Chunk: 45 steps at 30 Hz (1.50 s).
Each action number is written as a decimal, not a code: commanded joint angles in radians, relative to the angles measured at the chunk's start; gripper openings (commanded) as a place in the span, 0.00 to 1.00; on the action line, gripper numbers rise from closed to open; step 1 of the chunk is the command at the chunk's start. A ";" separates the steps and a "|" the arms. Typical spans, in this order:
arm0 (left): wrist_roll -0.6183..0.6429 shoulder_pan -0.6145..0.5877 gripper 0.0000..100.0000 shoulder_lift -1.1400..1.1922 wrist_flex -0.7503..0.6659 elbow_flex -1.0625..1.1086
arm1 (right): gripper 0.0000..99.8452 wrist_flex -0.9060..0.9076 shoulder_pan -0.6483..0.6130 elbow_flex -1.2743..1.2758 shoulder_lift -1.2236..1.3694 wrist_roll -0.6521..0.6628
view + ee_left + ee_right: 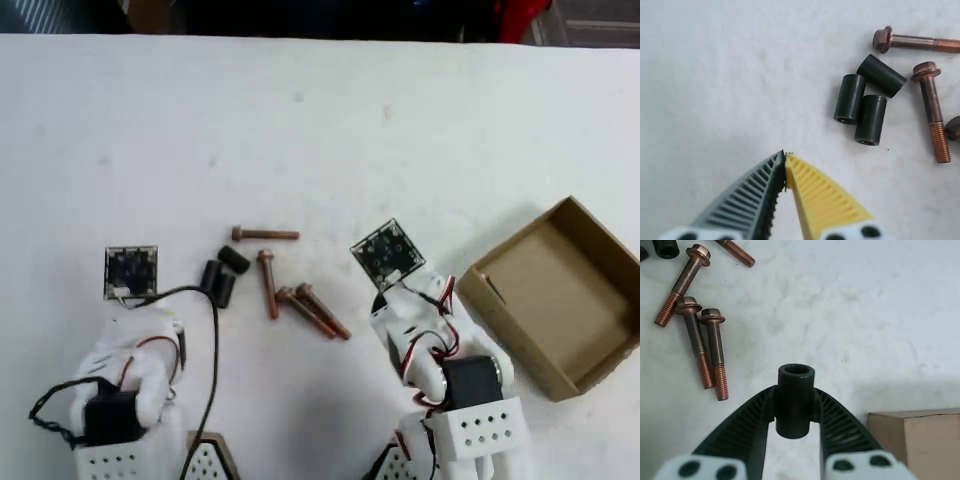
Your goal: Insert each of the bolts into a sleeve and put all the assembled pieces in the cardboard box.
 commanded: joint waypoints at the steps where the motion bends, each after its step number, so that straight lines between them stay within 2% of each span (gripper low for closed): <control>1: -0.021 0.039 0.02 -0.002 0.035 -0.161 | 0.02 -0.045 0.015 0.009 -0.027 -0.058; 10: -0.015 0.113 0.02 0.044 0.025 -0.213 | 0.02 -0.087 0.013 0.057 -0.039 -0.071; 14: 0.031 0.114 0.02 0.216 0.000 -0.325 | 0.02 -0.111 0.015 0.074 -0.039 -0.071; 20: 0.031 0.120 0.02 0.516 -0.046 -0.486 | 0.02 -0.111 0.015 0.075 -0.039 -0.071; 23: 0.034 0.176 0.02 0.648 -0.049 -0.537 | 0.02 -0.111 0.016 0.075 -0.039 -0.072; 28: 0.173 0.292 0.02 0.854 -0.049 -0.643 | 0.02 -0.128 0.053 0.077 -0.039 -0.095; 35: 0.287 0.418 0.02 1.144 -0.121 -0.778 | 0.02 -0.211 0.054 0.133 -0.039 -0.144; 45: 0.402 0.470 0.02 1.489 -0.206 -0.910 | 0.02 -0.216 0.054 0.135 -0.039 -0.143</control>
